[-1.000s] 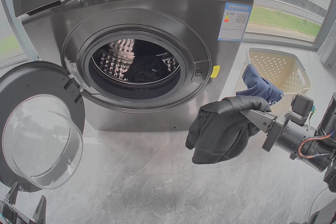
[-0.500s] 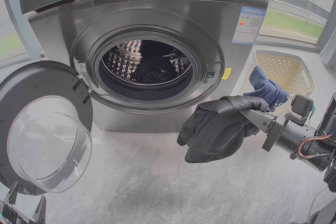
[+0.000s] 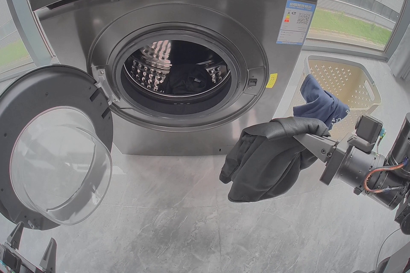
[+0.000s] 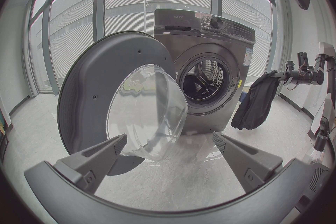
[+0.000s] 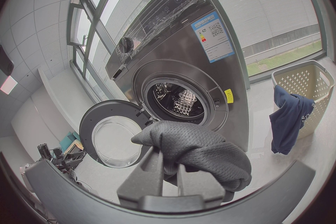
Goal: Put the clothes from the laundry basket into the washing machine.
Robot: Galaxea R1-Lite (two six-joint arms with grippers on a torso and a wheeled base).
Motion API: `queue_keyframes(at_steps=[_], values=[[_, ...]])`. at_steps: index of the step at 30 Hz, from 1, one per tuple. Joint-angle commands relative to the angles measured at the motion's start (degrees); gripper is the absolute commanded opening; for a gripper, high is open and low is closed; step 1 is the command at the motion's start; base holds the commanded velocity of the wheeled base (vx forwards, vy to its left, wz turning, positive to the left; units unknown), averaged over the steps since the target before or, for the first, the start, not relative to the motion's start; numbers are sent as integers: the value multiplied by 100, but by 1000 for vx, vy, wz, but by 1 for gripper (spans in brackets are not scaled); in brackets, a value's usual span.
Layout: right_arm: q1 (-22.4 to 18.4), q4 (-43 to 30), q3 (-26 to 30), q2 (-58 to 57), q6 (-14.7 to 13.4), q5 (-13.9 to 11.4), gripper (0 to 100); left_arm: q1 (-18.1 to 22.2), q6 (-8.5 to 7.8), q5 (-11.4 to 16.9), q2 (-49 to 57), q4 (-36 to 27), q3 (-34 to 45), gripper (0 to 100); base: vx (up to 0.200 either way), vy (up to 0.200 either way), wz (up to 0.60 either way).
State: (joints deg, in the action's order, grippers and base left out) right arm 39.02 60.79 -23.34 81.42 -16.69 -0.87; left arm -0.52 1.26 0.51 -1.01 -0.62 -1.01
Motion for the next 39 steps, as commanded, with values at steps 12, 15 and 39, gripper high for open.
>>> queue_keyframes(at_steps=[12,15,39], values=[[9,-6,-3,5,-1,-1,0,0,24,-7,31,1,75,100,0,67,0],[9,-6,-3,14,-1,-1,0,0,24,-7,31,1,75,100,0,0,0],[35,-6,-3,41,-1,7,0,0,24,-7,31,1,75,100,0,0,0]])
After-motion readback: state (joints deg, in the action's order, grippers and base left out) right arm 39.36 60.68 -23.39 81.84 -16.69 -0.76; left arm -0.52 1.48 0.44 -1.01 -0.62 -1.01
